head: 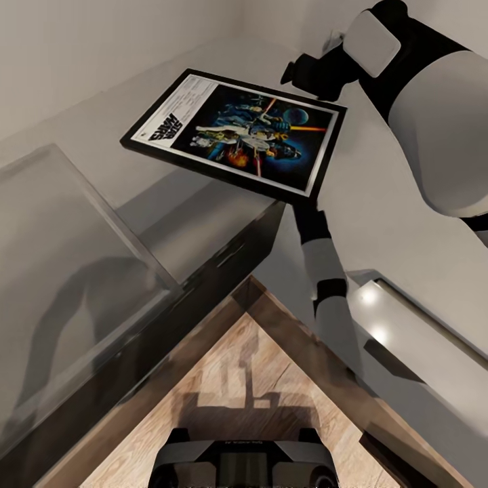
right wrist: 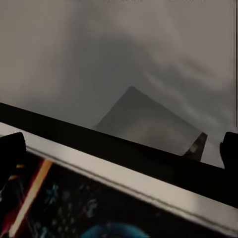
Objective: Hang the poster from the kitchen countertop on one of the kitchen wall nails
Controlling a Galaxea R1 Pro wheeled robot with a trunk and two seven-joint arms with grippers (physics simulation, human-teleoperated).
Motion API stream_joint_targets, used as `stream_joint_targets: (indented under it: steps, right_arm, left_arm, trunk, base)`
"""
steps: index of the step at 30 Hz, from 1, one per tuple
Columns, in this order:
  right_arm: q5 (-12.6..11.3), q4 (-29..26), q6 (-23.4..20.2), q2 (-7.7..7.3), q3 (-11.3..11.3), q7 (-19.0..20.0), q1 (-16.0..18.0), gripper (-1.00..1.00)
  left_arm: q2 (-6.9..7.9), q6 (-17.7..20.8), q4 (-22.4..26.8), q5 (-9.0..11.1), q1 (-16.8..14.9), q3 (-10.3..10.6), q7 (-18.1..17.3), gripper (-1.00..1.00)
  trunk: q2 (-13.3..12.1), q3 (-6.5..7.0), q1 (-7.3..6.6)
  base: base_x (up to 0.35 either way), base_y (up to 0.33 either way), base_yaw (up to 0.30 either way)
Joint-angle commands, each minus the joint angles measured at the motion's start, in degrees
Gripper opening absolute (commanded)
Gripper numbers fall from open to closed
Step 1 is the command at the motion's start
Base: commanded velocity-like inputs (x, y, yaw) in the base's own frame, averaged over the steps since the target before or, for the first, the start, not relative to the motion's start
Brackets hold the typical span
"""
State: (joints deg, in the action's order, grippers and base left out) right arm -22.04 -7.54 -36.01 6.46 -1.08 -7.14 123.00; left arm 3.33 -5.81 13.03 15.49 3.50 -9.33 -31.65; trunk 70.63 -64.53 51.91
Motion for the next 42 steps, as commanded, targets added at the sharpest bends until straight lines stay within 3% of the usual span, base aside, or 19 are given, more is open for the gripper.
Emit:
stream_joint_targets:
  steps: [1, 42]
  right_arm:
    - [-0.37, 0.86, -0.2, -0.03, -0.24, -0.59, -0.04, 1.0]
    - [-0.63, 0.86, -0.2, -0.65, -0.24, -0.59, -0.04, 1.0]
  left_arm:
    - [0.0, 0.01, 0.06, 0.17, 0.03, -0.07, -0.21, 1.0]
    - [0.08, 0.05, 0.06, 0.24, 0.02, -0.07, -0.25, 1.0]
  trunk:
    - [0.02, -0.06, 0.01]
    - [0.02, -0.14, 0.01]
  base:
    - [0.0, 0.0, 0.0]
    - [-0.034, 0.007, 0.0]
